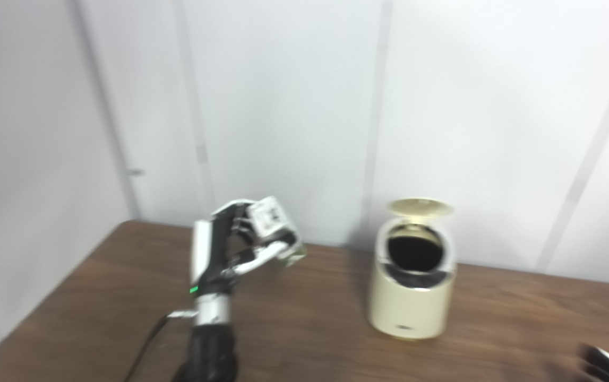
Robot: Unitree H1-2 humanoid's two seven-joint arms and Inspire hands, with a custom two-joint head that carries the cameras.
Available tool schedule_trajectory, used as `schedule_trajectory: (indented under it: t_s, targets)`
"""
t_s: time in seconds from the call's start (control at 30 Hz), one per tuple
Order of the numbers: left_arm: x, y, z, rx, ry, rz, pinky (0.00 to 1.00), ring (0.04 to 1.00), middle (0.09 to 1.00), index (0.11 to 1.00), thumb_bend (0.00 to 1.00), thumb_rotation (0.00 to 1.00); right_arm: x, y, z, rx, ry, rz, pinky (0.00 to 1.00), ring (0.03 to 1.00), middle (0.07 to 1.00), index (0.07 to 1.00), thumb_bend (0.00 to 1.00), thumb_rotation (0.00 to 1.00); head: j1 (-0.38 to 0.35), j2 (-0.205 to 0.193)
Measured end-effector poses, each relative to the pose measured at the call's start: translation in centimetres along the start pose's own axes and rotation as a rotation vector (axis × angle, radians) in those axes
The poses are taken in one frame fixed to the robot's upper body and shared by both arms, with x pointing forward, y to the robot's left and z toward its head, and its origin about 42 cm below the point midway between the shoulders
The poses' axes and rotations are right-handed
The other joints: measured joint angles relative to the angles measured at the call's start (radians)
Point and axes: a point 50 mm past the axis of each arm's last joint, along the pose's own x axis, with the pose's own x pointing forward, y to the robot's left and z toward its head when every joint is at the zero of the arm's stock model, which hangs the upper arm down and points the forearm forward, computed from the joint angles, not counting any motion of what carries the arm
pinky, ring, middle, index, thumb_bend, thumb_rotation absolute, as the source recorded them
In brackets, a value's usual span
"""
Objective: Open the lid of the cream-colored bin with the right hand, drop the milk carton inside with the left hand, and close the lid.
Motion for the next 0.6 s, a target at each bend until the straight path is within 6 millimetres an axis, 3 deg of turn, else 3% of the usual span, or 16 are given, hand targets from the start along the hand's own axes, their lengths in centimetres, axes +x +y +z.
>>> schedule_trajectory:
  t_s: [0.13,0.3,0.33,0.4,0.47,0.6]
  targets:
    - [-0.2,-0.8,1.2,-0.063,-0.084,-0.025,0.32,0.415,0.493,0.497,0.5,0.0,1.5,1.5,0.1,-0.018,-0.017,0.001,0.64,0.752,0.769,0.755,0.1,0.64,-0.037,-0.02]
    - [-1.5,-3.0,2.5,-0.138,-0.141,-0.043,0.34,0.431,0.475,0.503,0.5,0.0,2.8,2.9,0.2,-0.028,-0.033,-0.007,0.63,0.747,0.76,0.74,0.08,0.36,-0.078,-0.04]
    - [-1.6,-3.4,2.8,-0.146,-0.161,-0.046,0.35,0.437,0.47,0.504,0.5,0.0,3.1,3.1,0.3,-0.025,-0.035,-0.012,0.62,0.744,0.757,0.735,0.08,0.34,-0.078,-0.04]
    - [-1.7,-4.1,3.4,-0.164,-0.2,-0.051,0.36,0.444,0.465,0.505,0.5,0.0,3.2,3.3,0.3,-0.027,-0.04,-0.017,0.62,0.746,0.761,0.738,0.09,0.42,-0.094,-0.045]
    - [-1.6,-4.8,4.0,-0.184,-0.23,-0.054,0.34,0.437,0.467,0.507,0.5,0.0,3.2,3.4,0.4,-0.034,-0.045,-0.016,0.6,0.74,0.759,0.739,0.11,0.3,-0.11,-0.057]
    - [-1.4,-6.8,4.2,-0.194,-0.261,-0.086,0.35,0.443,0.471,0.497,0.5,0.0,3.3,3.6,0.4,-0.043,-0.046,-0.009,0.58,0.73,0.756,0.738,0.12,0.2,-0.114,-0.069]
